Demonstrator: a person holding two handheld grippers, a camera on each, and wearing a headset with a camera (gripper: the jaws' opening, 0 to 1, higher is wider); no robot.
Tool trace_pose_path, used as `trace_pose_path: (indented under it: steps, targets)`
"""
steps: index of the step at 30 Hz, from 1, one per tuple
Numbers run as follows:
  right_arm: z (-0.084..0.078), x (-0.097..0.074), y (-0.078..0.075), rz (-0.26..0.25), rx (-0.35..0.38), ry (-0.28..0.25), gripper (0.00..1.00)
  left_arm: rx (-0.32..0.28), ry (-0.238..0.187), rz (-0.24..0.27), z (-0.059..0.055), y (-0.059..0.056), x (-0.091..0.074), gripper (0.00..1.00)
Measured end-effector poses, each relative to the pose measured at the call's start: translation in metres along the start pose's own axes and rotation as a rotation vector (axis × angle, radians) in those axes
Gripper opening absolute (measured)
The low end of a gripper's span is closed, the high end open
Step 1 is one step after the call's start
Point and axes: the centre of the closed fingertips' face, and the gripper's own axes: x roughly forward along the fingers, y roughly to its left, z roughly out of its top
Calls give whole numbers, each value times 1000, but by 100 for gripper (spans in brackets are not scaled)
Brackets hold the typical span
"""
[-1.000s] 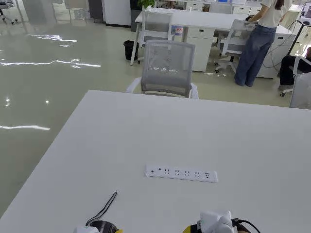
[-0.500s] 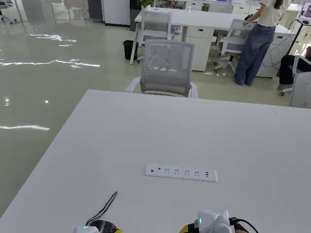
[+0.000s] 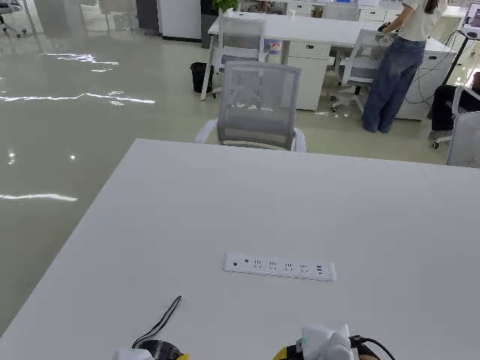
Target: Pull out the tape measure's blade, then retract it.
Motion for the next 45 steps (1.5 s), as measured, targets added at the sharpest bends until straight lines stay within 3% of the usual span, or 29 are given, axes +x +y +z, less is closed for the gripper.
trace_pose_path:
  steps: [45]
  targets:
    - [12, 14, -1, 14, 14, -26, 13, -4, -6, -5, 1, 2, 1, 61]
